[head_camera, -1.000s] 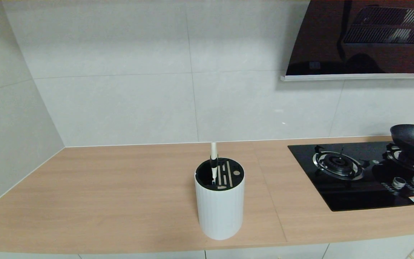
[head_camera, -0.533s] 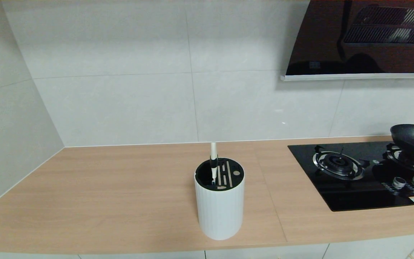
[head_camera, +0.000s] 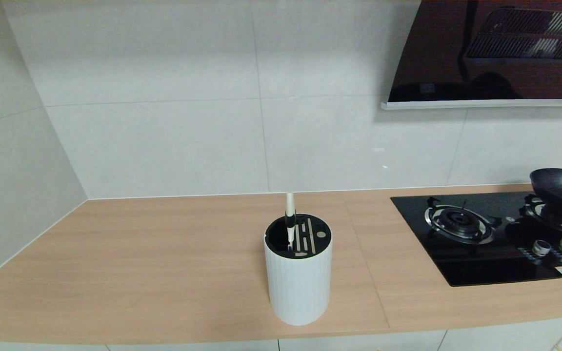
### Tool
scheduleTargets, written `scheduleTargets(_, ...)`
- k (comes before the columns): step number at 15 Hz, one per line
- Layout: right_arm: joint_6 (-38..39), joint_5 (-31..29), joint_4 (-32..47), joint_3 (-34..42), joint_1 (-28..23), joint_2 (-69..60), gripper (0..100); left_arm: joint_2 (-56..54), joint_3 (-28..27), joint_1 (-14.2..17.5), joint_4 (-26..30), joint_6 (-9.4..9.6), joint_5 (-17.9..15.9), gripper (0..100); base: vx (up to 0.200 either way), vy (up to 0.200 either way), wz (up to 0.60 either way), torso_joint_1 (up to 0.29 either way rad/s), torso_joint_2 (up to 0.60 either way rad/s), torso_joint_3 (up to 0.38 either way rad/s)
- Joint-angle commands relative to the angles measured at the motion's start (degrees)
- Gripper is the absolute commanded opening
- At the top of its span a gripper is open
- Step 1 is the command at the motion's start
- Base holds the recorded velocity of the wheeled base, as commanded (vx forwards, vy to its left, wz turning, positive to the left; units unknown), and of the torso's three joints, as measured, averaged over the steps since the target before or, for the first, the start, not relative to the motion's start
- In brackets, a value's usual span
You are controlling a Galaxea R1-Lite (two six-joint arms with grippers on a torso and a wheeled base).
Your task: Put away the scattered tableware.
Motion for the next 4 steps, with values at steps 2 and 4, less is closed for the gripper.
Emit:
scheduleTargets(2,0.2,-0.1,0.2,0.0,0.0,0.1,100,0.1,0.0,0.0,0.1,-0.01,0.0,100,0.0,0.0,0.0,0.0,0.0,0.0)
scheduleTargets(4,0.8,-0.1,0.2,0.0,0.0,0.1,100,0.1,0.0,0.0,0.1,-0.01,0.0,100,0.0,0.0,0.0,0.0,0.0,0.0)
